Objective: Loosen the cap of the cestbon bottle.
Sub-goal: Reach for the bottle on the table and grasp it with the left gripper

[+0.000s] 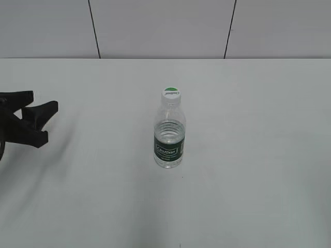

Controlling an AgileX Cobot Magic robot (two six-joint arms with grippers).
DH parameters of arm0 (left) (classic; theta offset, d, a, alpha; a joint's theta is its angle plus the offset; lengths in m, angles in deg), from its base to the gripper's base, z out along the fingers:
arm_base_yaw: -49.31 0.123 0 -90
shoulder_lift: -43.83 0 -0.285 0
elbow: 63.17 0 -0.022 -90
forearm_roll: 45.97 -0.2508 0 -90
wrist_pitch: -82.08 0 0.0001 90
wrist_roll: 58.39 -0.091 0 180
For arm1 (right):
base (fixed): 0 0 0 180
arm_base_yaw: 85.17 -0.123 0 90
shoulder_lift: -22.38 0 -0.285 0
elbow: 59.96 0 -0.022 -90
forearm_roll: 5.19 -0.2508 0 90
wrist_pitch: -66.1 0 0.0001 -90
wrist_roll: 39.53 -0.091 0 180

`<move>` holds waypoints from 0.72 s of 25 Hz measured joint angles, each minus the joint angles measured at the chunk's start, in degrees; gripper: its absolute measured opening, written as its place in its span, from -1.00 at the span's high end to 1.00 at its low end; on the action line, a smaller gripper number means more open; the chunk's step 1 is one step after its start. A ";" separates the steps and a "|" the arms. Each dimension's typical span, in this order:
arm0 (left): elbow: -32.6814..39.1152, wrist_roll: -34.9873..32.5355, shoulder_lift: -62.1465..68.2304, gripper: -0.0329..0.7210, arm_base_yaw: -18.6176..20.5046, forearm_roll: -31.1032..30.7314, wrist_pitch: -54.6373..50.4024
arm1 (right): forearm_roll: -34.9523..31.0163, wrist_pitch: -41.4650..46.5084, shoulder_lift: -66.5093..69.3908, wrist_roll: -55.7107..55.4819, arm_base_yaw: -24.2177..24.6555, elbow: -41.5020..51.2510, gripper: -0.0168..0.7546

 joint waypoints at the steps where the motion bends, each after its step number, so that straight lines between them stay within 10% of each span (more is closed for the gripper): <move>1: 0.00 1.40 2.52 -0.10 1.93 -2.96 3.19 | 0.00 0.00 0.00 0.00 0.00 0.00 -0.47; 10: -9.76 7.33 16.07 -0.10 9.31 -34.22 8.37 | -0.05 0.00 0.00 0.00 0.00 0.00 -0.47; 18: -15.57 9.06 17.12 -0.26 3.77 -37.43 8.55 | -0.05 0.00 0.00 0.00 0.00 0.00 -0.47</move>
